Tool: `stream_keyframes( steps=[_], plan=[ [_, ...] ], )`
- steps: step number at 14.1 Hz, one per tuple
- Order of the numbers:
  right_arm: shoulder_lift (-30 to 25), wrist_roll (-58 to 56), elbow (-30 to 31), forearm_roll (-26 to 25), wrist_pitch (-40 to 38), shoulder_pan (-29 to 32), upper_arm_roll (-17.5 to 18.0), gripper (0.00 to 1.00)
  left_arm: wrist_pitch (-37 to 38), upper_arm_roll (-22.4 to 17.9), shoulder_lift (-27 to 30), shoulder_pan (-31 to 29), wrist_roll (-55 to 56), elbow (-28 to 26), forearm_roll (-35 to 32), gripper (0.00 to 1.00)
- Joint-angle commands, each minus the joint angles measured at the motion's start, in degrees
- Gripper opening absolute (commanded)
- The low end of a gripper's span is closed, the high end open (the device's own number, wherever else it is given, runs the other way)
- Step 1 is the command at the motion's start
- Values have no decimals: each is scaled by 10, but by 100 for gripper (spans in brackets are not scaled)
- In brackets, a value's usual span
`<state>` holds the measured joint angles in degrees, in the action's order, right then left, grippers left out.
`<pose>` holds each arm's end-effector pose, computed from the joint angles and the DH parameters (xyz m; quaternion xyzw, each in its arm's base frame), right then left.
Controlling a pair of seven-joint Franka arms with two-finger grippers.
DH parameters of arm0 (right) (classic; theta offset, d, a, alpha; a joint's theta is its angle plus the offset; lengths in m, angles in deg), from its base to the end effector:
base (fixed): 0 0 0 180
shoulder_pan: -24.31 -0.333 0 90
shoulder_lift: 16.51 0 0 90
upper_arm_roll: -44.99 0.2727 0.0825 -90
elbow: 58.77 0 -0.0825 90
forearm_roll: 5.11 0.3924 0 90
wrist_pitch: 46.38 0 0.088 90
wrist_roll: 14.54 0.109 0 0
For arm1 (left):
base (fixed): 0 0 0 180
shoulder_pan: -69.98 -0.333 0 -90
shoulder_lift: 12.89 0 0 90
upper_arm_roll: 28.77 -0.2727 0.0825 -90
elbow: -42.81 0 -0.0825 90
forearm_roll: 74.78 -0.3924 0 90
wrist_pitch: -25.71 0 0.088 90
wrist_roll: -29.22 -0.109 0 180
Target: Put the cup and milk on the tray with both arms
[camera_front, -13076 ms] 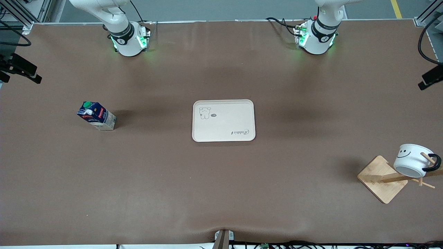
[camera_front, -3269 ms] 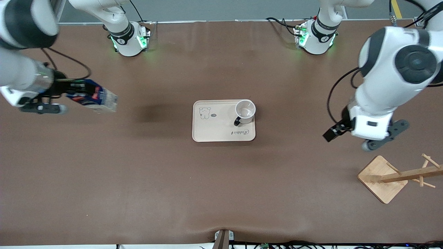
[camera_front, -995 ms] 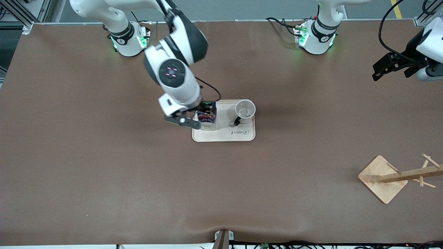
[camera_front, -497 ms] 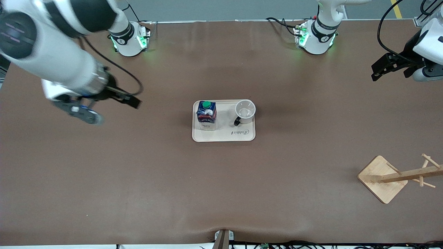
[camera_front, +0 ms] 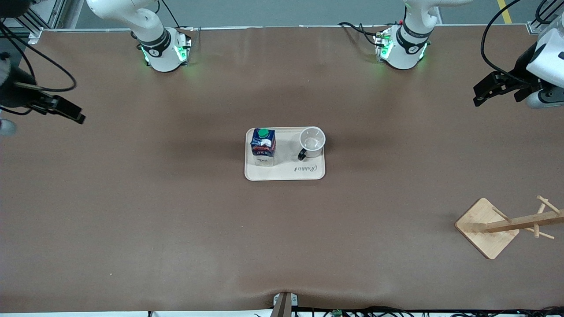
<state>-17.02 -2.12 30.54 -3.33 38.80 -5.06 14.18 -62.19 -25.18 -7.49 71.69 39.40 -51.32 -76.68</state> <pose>0.5518 -0.0114 0.5822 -0.9921 0.1197 0.0338 0.0146 0.5313 -0.0469 0.5931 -0.9988 -0.0432 0.0046 0.0203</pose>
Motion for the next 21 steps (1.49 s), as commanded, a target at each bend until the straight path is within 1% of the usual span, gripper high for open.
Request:
stream_keyframes(
  steps=[1,3,4,5,7,8,9,11,21],
  plan=[
    [-45,-90,42,-9,28,47,13,100,11,3,-9,0,-7,18,-11,100],
    [-21,-175,3,-5,29,75,12,100,11,3,-13,3,-6,22,-11,100],
    [2,-215,-21,-2,29,97,12,100,11,4,-13,2,-7,22,-11,100],
    [16,-221,-48,15,25,109,13,100,15,4,-14,2,-7,22,-11,100],
    [17,-205,-51,34,19,100,15,100,16,4,-13,3,-7,22,-12,100],
    [16,-177,-51,34,11,95,22,100,17,5,-13,3,-7,22,-12,100],
    [15,-158,-51,34,-13,80,29,100,19,5,-13,3,-7,23,-12,100],
    [11,-130,-50,34,-26,58,29,100,24,5,-13,2,-7,25,-12,100],
    [12,-118,-47,23,-28,59,28,100,25,5,-13,1,-8,25,-11,100]
  ],
)
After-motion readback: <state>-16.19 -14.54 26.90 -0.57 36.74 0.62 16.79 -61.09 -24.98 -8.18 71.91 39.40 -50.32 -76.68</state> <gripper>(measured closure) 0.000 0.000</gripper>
